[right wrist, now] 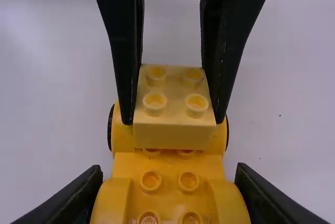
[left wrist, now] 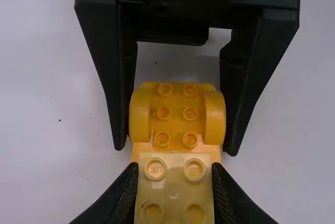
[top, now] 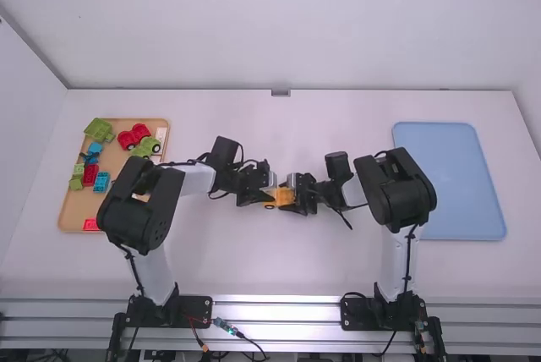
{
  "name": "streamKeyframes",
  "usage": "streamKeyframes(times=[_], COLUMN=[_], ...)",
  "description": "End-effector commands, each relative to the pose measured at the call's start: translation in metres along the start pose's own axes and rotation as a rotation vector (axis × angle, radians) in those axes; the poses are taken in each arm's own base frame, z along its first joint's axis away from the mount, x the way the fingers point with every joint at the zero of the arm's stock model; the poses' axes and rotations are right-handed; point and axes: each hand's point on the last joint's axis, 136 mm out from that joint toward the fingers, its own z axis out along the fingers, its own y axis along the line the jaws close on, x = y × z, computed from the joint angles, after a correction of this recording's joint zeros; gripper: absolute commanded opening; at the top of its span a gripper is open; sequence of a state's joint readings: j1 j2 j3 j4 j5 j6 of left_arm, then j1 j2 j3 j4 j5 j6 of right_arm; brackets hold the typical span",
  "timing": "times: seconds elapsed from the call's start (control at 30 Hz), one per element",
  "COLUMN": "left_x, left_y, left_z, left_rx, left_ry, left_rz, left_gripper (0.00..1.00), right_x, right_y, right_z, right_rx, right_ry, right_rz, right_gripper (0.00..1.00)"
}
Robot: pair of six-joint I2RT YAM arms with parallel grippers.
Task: Assemble lego blocks to make yellow taxi
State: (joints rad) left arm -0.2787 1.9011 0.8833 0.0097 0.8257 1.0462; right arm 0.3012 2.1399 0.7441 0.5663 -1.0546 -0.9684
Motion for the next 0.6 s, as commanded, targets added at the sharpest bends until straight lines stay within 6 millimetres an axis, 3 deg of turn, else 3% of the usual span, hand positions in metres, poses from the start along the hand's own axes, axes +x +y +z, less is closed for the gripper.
streamKeyframes(times=[0.0,0.17,0.23,0.57], left_x=[0.0065,0.0064,0.0064,0.0052], left_y=[-0.0051,-0.0053,-0.0054,-0.0033], left_z=[0.0041,0.0041,0.0042,0.0041], left_rx=[0.015,0.016,0.016,0.009], left_ry=[0.011,0.011,0.010,0.006], left_rz=[-0.012,-0.013,-0.014,-0.037], left_gripper=[0.02,0.02,0.08,0.49], right_x=[0.0021,0.0021,0.0021,0.0024], right_y=[0.0082,0.0079,0.0077,0.0082], right_z=[0.0032,0.0031,0.0031,0.0030], right_rx=[-0.028,-0.027,-0.026,-0.027], right_ry=[-0.013,-0.013,-0.013,-0.012], right_rz=[0.016,0.018,0.016,0.017], right_gripper=[0.59,0.60,0.60,0.60])
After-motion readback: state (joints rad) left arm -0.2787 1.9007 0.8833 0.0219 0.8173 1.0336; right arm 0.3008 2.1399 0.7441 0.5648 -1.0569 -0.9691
